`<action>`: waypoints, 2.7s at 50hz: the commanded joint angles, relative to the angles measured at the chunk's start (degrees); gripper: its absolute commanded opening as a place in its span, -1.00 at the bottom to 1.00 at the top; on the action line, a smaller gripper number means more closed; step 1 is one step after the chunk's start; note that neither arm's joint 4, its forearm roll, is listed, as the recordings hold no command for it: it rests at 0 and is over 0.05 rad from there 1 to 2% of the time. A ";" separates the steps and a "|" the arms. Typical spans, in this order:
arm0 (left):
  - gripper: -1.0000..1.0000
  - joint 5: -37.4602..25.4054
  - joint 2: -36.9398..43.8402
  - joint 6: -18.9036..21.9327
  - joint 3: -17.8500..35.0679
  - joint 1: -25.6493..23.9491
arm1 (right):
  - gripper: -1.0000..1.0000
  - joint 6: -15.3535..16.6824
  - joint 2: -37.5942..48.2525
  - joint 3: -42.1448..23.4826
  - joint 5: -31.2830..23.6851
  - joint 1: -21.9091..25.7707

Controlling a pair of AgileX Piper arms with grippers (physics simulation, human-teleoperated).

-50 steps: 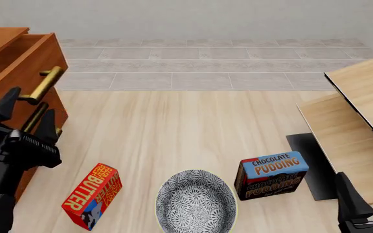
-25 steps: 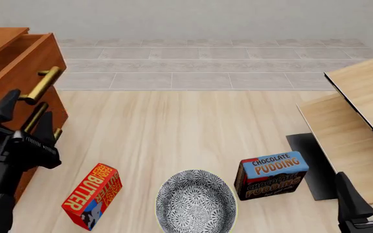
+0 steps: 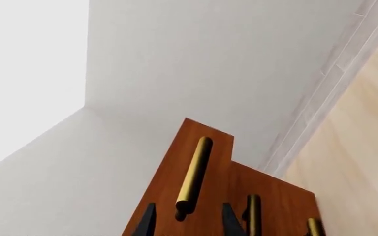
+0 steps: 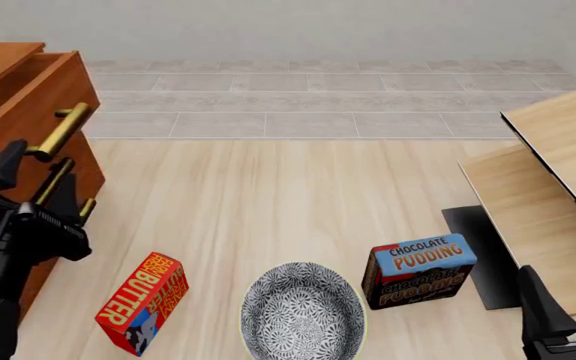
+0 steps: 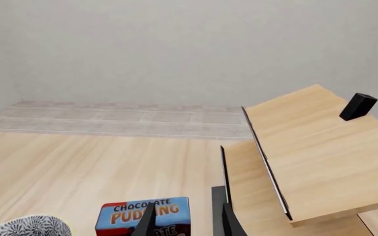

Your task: Close the top drawer of the cabinet.

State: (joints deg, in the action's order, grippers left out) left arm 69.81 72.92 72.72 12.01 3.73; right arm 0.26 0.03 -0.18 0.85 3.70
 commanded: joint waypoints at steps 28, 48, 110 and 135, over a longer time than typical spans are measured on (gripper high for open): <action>1.00 0.09 1.56 1.25 0.13 4.89 | 1.00 0.11 0.00 0.10 0.04 0.16; 1.00 0.09 3.05 1.58 0.80 7.13 | 1.00 0.08 -0.01 0.05 0.02 0.48; 1.00 0.09 6.57 2.04 2.51 15.77 | 1.00 0.38 -0.01 -0.01 0.10 0.89; 1.00 0.09 10.32 1.53 4.84 21.72 | 1.00 0.48 -0.02 -0.04 0.10 1.34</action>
State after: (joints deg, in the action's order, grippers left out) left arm 69.90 79.85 74.80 15.46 18.95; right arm 0.70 0.02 -0.23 0.93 4.92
